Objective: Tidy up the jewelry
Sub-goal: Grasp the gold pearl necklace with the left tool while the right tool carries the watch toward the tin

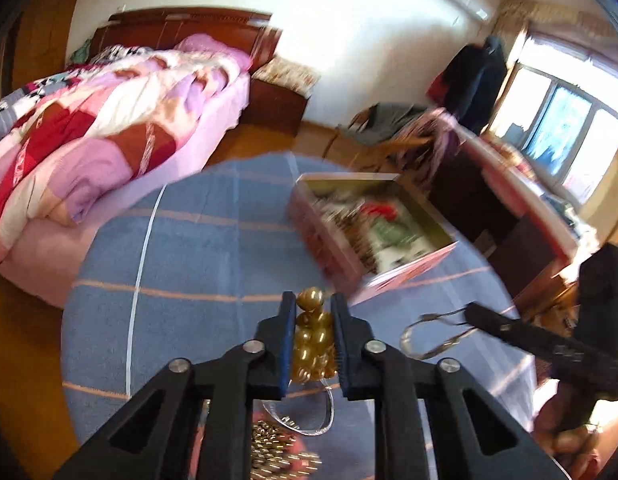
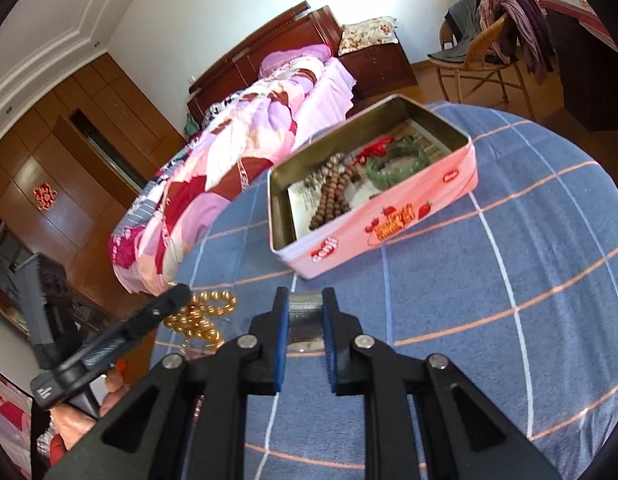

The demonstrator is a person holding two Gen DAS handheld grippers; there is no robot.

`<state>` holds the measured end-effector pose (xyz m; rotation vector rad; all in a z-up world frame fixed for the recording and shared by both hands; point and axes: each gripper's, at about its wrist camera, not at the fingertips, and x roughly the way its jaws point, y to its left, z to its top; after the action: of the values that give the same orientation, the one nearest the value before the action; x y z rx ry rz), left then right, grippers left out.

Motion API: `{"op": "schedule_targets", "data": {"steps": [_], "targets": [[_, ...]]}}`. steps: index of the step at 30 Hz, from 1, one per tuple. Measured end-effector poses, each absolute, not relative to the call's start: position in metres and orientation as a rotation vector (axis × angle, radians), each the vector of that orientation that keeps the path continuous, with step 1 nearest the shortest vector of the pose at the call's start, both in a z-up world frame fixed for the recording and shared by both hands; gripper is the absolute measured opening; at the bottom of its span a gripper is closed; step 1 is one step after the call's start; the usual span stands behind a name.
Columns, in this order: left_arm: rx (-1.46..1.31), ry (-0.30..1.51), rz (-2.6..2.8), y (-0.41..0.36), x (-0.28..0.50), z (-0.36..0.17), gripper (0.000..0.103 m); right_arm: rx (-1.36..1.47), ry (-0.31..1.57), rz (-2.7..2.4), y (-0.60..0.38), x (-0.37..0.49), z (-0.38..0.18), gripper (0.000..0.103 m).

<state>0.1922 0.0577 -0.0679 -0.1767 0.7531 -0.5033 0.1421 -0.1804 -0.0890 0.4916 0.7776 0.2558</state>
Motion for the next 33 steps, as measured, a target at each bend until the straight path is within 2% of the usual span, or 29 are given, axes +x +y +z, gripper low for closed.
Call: {"op": "schedule_targets", "data": {"steps": [5, 22, 33], "targets": [[-0.186, 0.695, -0.541, 0.053, 0.181, -0.044, 0.01, 0.512, 0.739, 0.259, -0.186, 0.138, -0.076, 0.019], [-0.187, 0.642, -0.582, 0.051, 0.175, -0.024, 0.01, 0.528, 0.673, 0.247, -0.2, 0.138, -0.057, 0.019], [-0.166, 0.598, -0.587, 0.017, 0.201, -0.007, 0.01, 0.508, 0.607, 0.226, -0.213, 0.17, -0.033, 0.019]]}}
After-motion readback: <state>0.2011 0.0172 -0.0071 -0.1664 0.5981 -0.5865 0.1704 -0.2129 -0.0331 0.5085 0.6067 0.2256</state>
